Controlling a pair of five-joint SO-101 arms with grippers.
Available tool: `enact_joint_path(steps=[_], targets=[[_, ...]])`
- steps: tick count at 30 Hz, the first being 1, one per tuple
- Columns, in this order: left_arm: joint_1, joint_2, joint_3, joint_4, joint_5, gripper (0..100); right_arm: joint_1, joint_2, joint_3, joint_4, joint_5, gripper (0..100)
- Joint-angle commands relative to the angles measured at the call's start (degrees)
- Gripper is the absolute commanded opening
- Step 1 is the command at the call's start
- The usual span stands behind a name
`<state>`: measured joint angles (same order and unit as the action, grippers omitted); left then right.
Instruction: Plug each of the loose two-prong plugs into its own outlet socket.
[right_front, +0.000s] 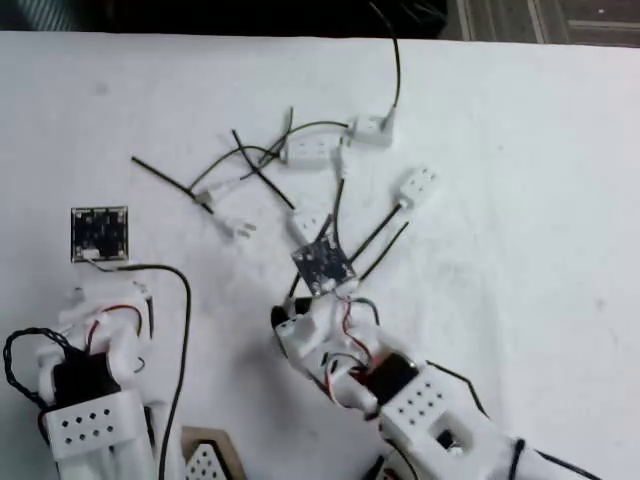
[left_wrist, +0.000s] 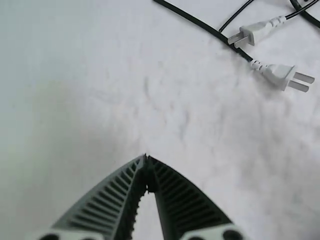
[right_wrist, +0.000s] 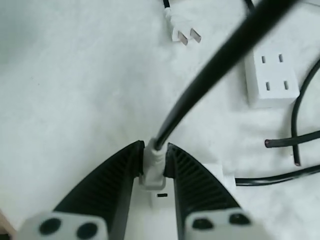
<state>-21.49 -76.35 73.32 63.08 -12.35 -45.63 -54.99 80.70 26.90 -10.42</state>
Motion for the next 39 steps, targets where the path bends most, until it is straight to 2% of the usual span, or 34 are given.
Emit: enact_joint_path(steps=[1, 10, 18, 33, 39], targets=[[-0.40, -0.40, 0.18, -1.05, 0.09, 2, 0.92, 3.12, -3.52, -0.57, -0.62, 1.6], [-0.40, -0.40, 0.18, -1.05, 0.09, 2, 1.63, 3.65, 0.44, -4.00, -0.18, 1.6], [-0.40, -0.40, 0.26, -1.05, 0.00, 2, 3.12, 3.21, 1.23, -2.51, 1.41, 1.6], [-0.31, -0.40, 0.26, -1.05, 0.00, 2, -0.13, 3.47, 1.41, -0.40, 1.58, 1.6], [-0.31, -0.40, 0.26, -1.05, 0.00, 2, -0.75, 3.56, 2.64, 0.04, 4.22, 1.6]])
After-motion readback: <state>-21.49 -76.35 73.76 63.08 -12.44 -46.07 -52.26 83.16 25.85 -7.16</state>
